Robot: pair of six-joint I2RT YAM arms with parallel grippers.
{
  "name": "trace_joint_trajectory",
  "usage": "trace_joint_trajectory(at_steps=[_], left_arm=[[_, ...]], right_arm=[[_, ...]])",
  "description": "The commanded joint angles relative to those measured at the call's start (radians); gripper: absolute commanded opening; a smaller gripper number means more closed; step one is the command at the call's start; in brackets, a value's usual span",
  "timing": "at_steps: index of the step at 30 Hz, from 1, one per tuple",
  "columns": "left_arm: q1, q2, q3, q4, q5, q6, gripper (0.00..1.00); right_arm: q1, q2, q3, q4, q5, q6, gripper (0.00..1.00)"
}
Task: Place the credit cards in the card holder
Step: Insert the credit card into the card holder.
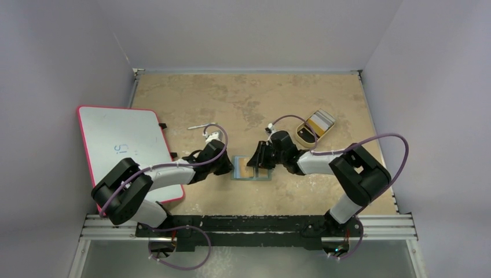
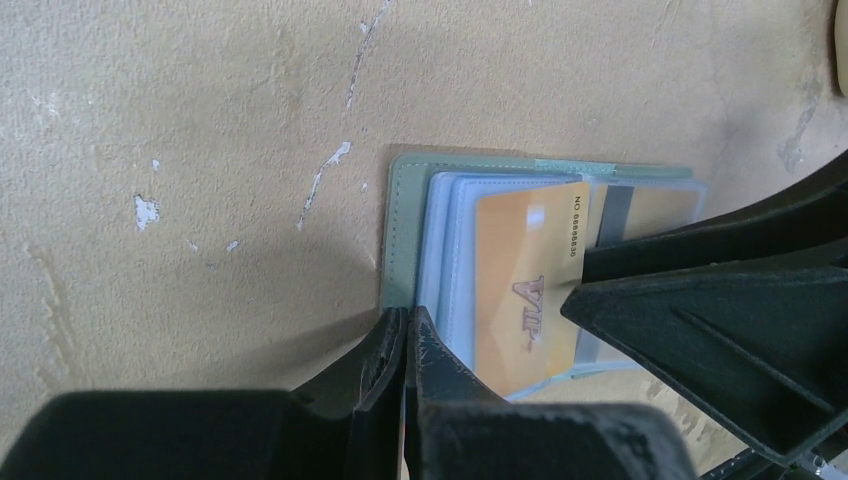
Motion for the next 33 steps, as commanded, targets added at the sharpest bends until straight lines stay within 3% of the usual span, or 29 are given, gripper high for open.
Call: trace_joint_trajectory(at_steps=[1, 14, 26, 33], left_arm=[[0.001, -0.014, -0.019, -0.062, -0.023, -0.009, 0.00], [0.001, 0.001, -0.015, -0.052, -0.007, -0.011, 0.00], [0.001, -0.029, -0.012, -0.066, -0.002, -0.027, 0.00], [0.001, -0.121, 0.032, -0.127, -0.034, -0.016, 0.01]], right_arm=[[0.008, -0.068, 0.025, -0.114, 0.088, -0.037, 0.38], [0.075, -0.027, 0.075, -0.112, 0.091, 0.014, 0.38], [0.102, 0.000, 0.120, -0.114, 0.055, 0.020, 0.28], [0.099, -0.054, 0.172, -0.226, 0.040, -0.073, 0.39]])
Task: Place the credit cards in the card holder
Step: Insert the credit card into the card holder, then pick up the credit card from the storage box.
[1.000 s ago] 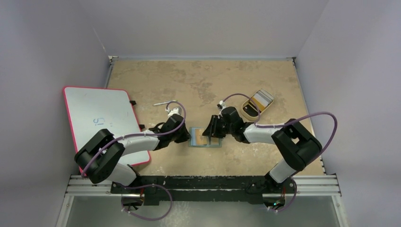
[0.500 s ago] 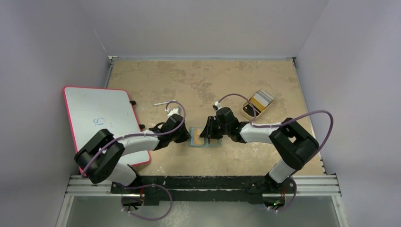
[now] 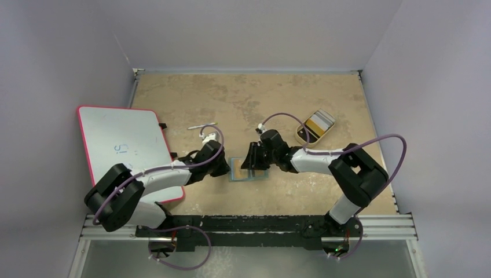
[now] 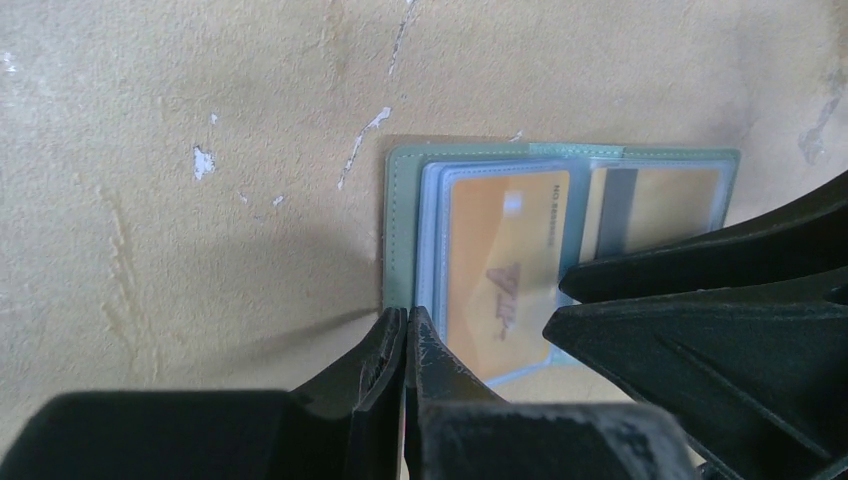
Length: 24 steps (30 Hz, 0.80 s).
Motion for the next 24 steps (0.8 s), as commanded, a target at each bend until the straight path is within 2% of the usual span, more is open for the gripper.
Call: trace_joint_trajectory(at_steps=[1, 6, 8, 10, 13, 16, 19, 21, 24], left_arm=[[0.001, -0.081, 0.039, -0.042, -0.030, 0.002, 0.02], [0.001, -0.120, 0.086, -0.095, -0.027, 0.045, 0.10], [0.001, -0.150, 0.101, -0.110, -0.032, 0.065, 0.16], [0.001, -0.187, 0.115, -0.119, -0.036, 0.087, 0.26], [0.002, -0.237, 0.127, -0.118, -0.021, 0.097, 0.34], [0.001, -0.263, 0.142, -0.133, 0.013, 0.108, 0.48], [0.001, -0.292, 0.151, -0.155, 0.025, 0.136, 0.58], [0.001, -0.312, 0.161, -0.176, 0.019, 0.166, 0.62], [0.001, -0.340, 0.184, -0.225, 0.000, 0.219, 0.66]], right_arm=[[0.006, -0.060, 0.084, -0.088, -0.015, -0.105, 0.40], [-0.012, -0.117, 0.133, -0.195, 0.048, -0.237, 0.44], [-0.032, -0.145, 0.153, -0.229, 0.081, -0.289, 0.46], [-0.063, -0.173, 0.179, -0.269, 0.124, -0.352, 0.46], [-0.097, -0.186, 0.227, -0.363, 0.268, -0.453, 0.46], [-0.150, -0.185, 0.311, -0.446, 0.377, -0.529, 0.47], [-0.203, -0.200, 0.355, -0.499, 0.500, -0.603, 0.47], [-0.219, -0.209, 0.380, -0.522, 0.638, -0.653, 0.48], [-0.246, -0.193, 0.414, -0.530, 0.758, -0.725, 0.49]])
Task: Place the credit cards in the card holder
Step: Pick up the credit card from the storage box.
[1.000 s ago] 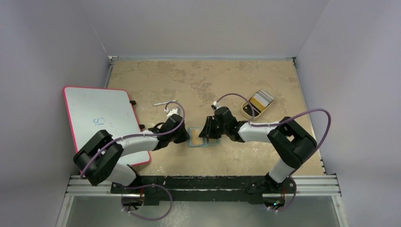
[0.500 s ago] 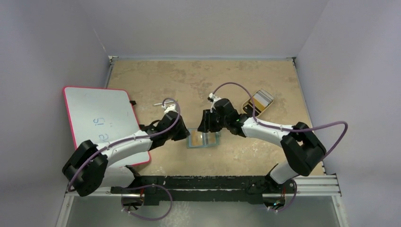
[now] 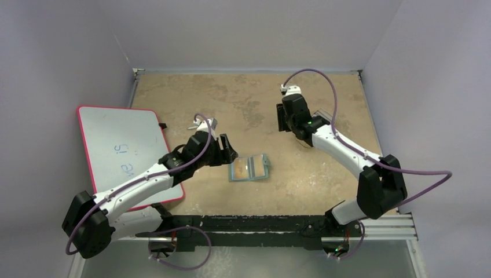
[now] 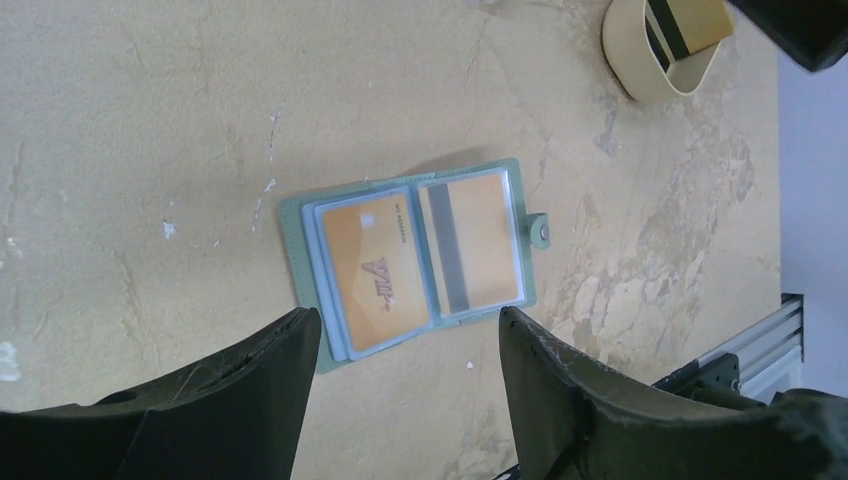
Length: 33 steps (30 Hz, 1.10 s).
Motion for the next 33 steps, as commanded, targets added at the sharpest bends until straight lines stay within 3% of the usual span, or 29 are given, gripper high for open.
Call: trace_joint_trajectory(at_steps=[1, 7, 13, 28, 33], left_arm=[[0.001, -0.055, 0.077, -0.073, -0.021, 0.099, 0.66], [0.000, -0.094, 0.163, -0.207, 0.006, 0.152, 0.69], [0.001, -0.138, 0.206, -0.307, -0.068, 0.252, 0.70], [0.001, -0.177, 0.193, -0.313, -0.070, 0.286, 0.70], [0.001, -0.191, 0.190, -0.306, -0.072, 0.283, 0.70]], right_arm=[[-0.034, -0.014, 0.080, -0.073, 0.284, -0.159, 0.49], [-0.094, 0.075, 0.122, -0.112, 0.342, -0.231, 0.48], [-0.151, 0.168, 0.132, -0.165, 0.391, -0.244, 0.48], [-0.230, 0.321, 0.152, -0.099, 0.426, -0.334, 0.54], [-0.232, 0.368, 0.178, -0.113, 0.503, -0.337, 0.53]])
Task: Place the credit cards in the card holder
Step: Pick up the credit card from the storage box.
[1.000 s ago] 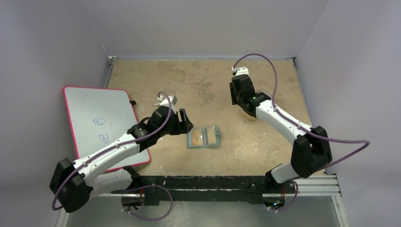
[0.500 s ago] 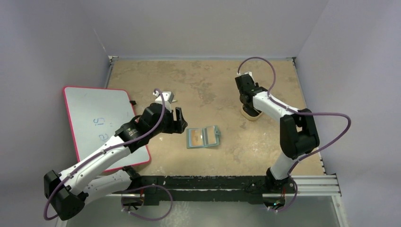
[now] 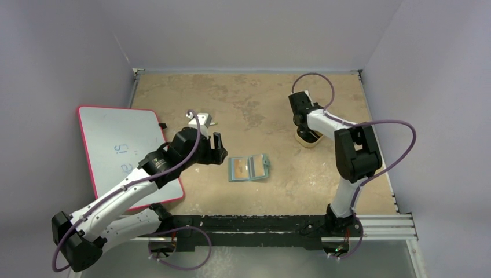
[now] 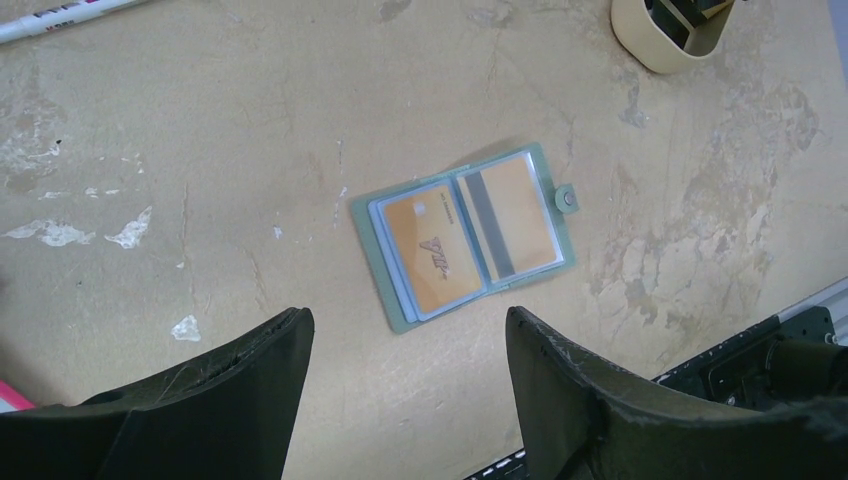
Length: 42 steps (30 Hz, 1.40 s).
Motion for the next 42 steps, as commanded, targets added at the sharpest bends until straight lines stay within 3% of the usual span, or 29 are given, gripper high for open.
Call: trace_joint_trajectory(at_steps=[1, 19, 28, 36, 42], left_arm=[[0.001, -0.027, 0.023, 0.014, -0.019, 0.028, 0.70], [0.001, -0.039, 0.018, 0.022, -0.004, 0.028, 0.70], [0.001, -0.052, 0.015, 0.024, -0.011, 0.027, 0.70], [0.002, -0.042, 0.017, 0.018, -0.010, 0.031, 0.70], [0.003, -0.037, 0.020, 0.016, -0.009, 0.040, 0.70]], right_arm=[[-0.004, 0.018, 0.053, 0.005, 0.103, -0.016, 0.53], [-0.007, -0.015, 0.065, 0.010, 0.111, -0.020, 0.40], [-0.007, -0.027, 0.072, -0.034, 0.081, 0.005, 0.25], [-0.005, -0.068, 0.072, -0.122, -0.020, 0.092, 0.11], [-0.004, -0.136, 0.067, -0.141, -0.185, 0.119, 0.04]])
